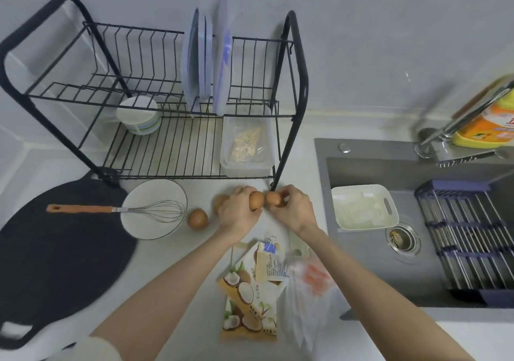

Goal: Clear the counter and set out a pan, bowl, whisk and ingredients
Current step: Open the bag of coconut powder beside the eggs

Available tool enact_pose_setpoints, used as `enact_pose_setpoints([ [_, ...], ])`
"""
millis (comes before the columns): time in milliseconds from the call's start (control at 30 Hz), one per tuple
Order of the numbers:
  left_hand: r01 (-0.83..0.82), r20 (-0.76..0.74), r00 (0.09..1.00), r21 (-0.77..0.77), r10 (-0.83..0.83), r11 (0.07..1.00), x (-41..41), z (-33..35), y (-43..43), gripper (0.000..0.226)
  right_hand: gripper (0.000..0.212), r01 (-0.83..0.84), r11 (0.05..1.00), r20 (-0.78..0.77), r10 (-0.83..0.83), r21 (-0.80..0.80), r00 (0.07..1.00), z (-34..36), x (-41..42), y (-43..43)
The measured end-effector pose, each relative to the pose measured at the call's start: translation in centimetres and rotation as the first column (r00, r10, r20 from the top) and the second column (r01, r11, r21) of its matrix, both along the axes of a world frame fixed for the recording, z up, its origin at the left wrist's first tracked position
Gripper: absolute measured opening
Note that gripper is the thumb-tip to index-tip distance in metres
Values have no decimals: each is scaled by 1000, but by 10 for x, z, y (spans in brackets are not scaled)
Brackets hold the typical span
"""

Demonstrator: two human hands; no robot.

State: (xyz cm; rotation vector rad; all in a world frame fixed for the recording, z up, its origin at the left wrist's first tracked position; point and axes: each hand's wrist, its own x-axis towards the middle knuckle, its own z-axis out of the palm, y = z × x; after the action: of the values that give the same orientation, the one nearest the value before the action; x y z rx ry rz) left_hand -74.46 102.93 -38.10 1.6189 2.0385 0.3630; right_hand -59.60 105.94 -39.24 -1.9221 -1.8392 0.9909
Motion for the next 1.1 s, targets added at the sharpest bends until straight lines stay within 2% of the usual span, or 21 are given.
enact_pose_setpoints([
  [300, -27, 32, 999, -11, 28, 1000, -2, -2, 4, 46, 35, 6, 1000, -73, -5, 12, 997, -2, -1, -1],
  [500, -7, 58, 998, 3, 7, 1000, -7, -1, -1, 54, 38, -18, 999, -55, 19, 30, 998, 3, 0, -6],
  [600, -9, 93, 996, 33, 6, 999, -11, 4, -9, 57, 39, -14, 995, -20, 16, 98, 1000, 10, 1, -13],
  [700, 2, 113, 994, 101, -13, 995, -19, 12, -22, 56, 24, -36, 974, 39, 28, 222, 999, 17, -1, -25],
  [833, 55, -14, 998, 182, -54, 982, -44, 25, -41, 60, 19, -214, 926, 76, 200, 312, 977, 28, -12, -38],
  [933, 133, -249, 966, 252, -68, 959, -72, 27, -55, 66, 21, -327, 884, 107, 309, 335, 945, 35, -30, -42],
  [1100, 239, -512, 850, 163, -125, 957, -106, 22, -64, 75, 33, -536, 780, 239, 481, 323, 843, 39, -62, -39],
])
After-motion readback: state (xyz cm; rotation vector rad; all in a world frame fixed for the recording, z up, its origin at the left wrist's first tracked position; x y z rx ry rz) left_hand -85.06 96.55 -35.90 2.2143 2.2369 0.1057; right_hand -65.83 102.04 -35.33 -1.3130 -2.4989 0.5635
